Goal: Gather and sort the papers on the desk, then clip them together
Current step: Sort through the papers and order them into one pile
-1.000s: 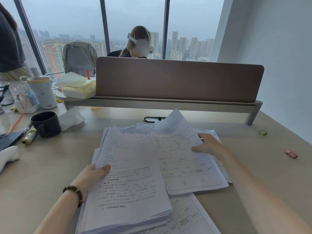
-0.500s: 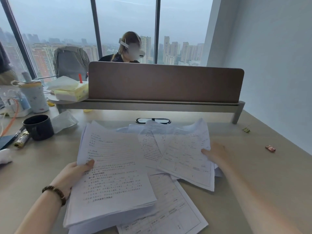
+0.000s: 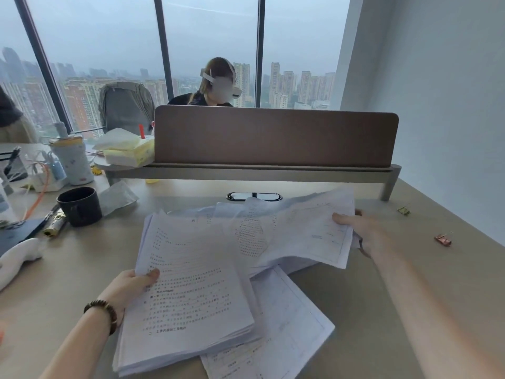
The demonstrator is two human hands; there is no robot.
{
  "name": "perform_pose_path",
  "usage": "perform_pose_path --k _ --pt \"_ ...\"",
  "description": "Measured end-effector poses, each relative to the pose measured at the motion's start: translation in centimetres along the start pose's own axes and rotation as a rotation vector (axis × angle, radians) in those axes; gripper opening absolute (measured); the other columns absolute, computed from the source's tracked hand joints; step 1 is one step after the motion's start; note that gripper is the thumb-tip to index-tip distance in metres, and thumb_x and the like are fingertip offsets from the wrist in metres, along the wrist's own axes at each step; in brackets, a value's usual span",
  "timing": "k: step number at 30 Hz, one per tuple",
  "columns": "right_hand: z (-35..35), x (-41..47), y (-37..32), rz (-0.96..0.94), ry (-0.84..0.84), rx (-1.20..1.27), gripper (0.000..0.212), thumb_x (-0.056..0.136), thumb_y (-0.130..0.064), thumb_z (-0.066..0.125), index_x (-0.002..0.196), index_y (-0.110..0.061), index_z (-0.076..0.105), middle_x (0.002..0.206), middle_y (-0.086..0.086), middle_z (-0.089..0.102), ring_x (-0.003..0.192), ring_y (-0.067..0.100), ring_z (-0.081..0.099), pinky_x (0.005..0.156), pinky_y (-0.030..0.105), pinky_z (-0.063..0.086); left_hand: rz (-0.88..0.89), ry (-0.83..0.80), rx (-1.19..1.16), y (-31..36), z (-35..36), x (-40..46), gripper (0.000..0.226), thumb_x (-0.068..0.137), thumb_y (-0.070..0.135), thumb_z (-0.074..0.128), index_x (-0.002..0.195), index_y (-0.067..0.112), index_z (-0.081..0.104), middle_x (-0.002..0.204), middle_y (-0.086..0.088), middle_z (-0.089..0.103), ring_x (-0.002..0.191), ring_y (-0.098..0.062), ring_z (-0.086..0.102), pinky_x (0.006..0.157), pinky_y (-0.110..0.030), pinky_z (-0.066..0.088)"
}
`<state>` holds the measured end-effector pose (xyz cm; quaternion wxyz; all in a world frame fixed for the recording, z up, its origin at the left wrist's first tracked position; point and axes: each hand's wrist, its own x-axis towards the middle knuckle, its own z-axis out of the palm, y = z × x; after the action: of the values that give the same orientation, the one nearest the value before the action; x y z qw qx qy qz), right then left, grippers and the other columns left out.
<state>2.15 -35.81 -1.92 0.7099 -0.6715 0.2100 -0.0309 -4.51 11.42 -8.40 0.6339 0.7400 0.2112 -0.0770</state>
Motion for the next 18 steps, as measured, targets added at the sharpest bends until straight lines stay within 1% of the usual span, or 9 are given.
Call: perform_pose_path --k 1,2,4,6,8,11,14,15,18 --pt "0.1 -0.5 -0.7 -0.015 -0.014 0.045 0.07 0.083 -0.009 0.079 0.144 -0.001 0.045 0.125 0.02 0.067 0.084 0.03 0.07 0.054 0.04 0.06 0.004 0.0 0.011 0.1 0.1 0.0 0.024 0.094 0.013 0.063 0.104 -0.008 0.066 0.097 -0.029 0.073 0.091 -0.045 0.07 0.087 -0.055 0.055" --pt "0.3 -1.2 -1.6 -0.044 -0.039 0.083 0.067 0.084 -0.011 0.078 0.142 0.0 0.047 0.123 0.02 0.069 0.086 0.03 0.071 0.05 0.039 0.06 0.006 0.001 0.02 0.1 0.2 0.2 0.024 0.094 0.013 0.063 0.104 -0.008 0.067 0.097 -0.028 0.074 0.091 -0.045 0.07 0.089 -0.056 0.054" --pt "0.7 -2.8 -3.2 -0.115 -0.125 0.15 0.046 0.088 -0.013 0.073 0.131 -0.001 0.06 0.111 0.016 0.074 0.086 0.029 0.073 0.056 0.04 0.063 0.008 -0.003 0.031 0.1 0.4 0.3 0.023 0.094 0.013 0.064 0.103 -0.008 0.067 0.097 -0.028 0.074 0.091 -0.044 0.071 0.09 -0.056 0.054" --pt "1.1 -4.2 -4.5 -0.18 -0.237 0.195 0.031 0.093 -0.017 0.067 0.122 -0.006 0.065 0.098 0.01 0.076 0.083 0.027 0.074 0.068 0.043 0.064 0.024 -0.005 0.047 0.0 0.6 0.3 0.022 0.093 0.013 0.064 0.103 -0.007 0.068 0.097 -0.026 0.074 0.091 -0.044 0.071 0.092 -0.057 0.053" --pt "1.3 -5.2 -5.3 -0.214 -0.349 0.296 0.023 0.096 -0.02 0.062 0.116 -0.009 0.065 0.093 0.008 0.075 0.08 0.025 0.075 0.072 0.043 0.062 0.036 -0.003 0.046 0.0 0.7 0.3 0.02 0.093 0.011 0.064 0.101 -0.006 0.069 0.097 -0.027 0.074 0.093 -0.045 0.071 0.092 -0.058 0.053" --pt "1.5 -6.0 -5.9 -0.221 -0.443 0.426 0.024 0.098 -0.02 0.058 0.12 -0.012 0.066 0.1 0.008 0.075 0.085 0.025 0.075 0.071 0.042 0.064 0.042 -0.006 0.036 0.1 1.0 0.3 0.019 0.093 0.01 0.064 0.1 -0.008 0.069 0.098 -0.029 0.073 0.094 -0.046 0.07 0.092 -0.057 0.053" --pt "2.3 -5.4 -4.3 -0.177 -0.345 0.26 0.044 0.091 -0.018 0.066 0.131 0.0 0.059 0.107 0.013 0.074 0.086 0.028 0.075 0.064 0.038 0.063 0.056 -0.013 0.037 0.0 1.2 0.3 0.02 0.094 0.01 0.063 0.101 -0.008 0.069 0.096 -0.027 0.074 0.089 -0.042 0.071 0.09 -0.053 0.055" --pt "2.7 -5.0 -3.3 -0.141 -0.293 0.197 0.045 0.091 -0.016 0.067 0.131 0.002 0.06 0.109 0.015 0.074 0.087 0.029 0.075 0.064 0.038 0.063 0.061 -0.016 0.037 0.0 1.3 0.3 0.019 0.094 0.01 0.062 0.099 -0.007 0.069 0.093 -0.026 0.074 0.086 -0.04 0.071 0.087 -0.05 0.055" --pt "3.9 -3.8 -0.1 -0.049 -0.153 0.104 0.032 0.092 -0.013 0.069 0.121 0.0 0.067 0.113 0.018 0.073 0.092 0.032 0.073 0.073 0.045 0.061 0.071 -0.026 0.043 0.0 1.6 0.3 0.016 0.095 0.01 0.062 0.095 -0.004 0.07 0.089 -0.023 0.075 0.081 -0.037 0.071 0.081 -0.044 0.056"
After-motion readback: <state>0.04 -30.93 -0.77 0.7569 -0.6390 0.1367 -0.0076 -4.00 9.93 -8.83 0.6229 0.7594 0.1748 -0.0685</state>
